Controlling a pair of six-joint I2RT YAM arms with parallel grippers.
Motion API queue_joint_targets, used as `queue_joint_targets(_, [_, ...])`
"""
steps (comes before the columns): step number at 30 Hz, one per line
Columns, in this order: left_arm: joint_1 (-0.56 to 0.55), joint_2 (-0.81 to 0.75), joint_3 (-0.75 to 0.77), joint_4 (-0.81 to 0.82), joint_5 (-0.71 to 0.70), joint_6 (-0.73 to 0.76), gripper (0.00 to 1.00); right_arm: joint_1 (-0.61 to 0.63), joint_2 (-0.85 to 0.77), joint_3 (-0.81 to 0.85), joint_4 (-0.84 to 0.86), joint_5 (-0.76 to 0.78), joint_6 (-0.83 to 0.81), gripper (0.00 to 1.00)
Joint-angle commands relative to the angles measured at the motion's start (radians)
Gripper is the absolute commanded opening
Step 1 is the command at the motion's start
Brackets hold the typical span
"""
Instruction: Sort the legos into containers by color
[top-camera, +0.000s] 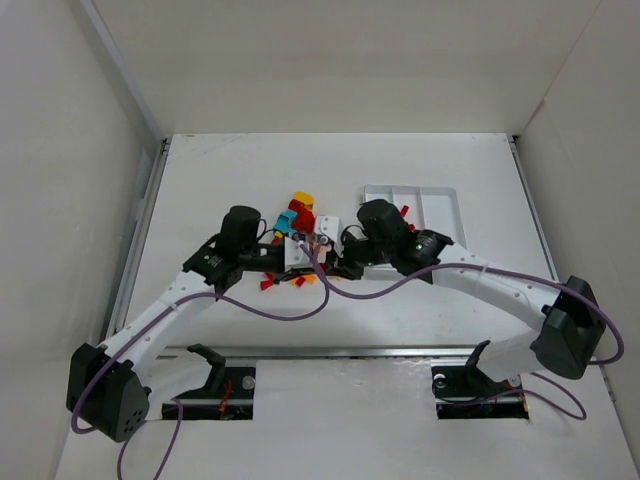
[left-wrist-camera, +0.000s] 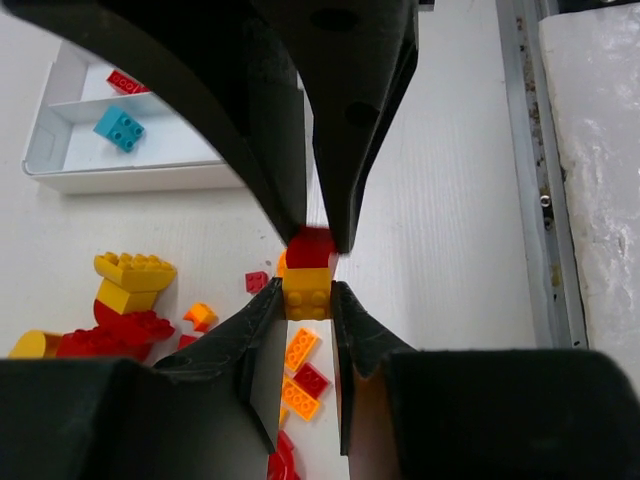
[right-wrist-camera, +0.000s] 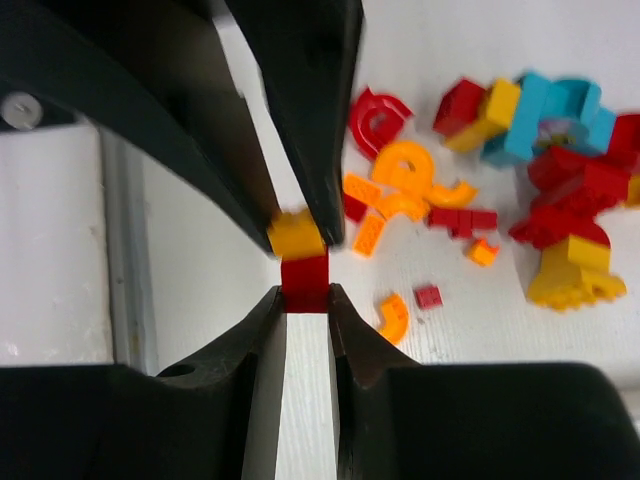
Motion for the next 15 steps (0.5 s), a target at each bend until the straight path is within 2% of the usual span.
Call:
queue_joint_targets(1, [0.022, -0.047, 0.043, 0.034, -0.024, -0.002, 0.0, -0.061, -0.008, -0.06, -0.126, 0.062, 0.031, 0.0])
queue_joint_targets(11, [0.032, -0.056, 0.033, 0.052, -0.034, -0.011, 0.0, -0.156, -0.063, -0.111, -0.117, 0.051, 0.041, 0.0])
queue_joint_targets(15, [0.032, -0.056, 0.033, 0.052, -0.043, -0.011, 0.0, -0.248, -0.073, -0.121, -0.078, 0.089, 0.132, 0.0])
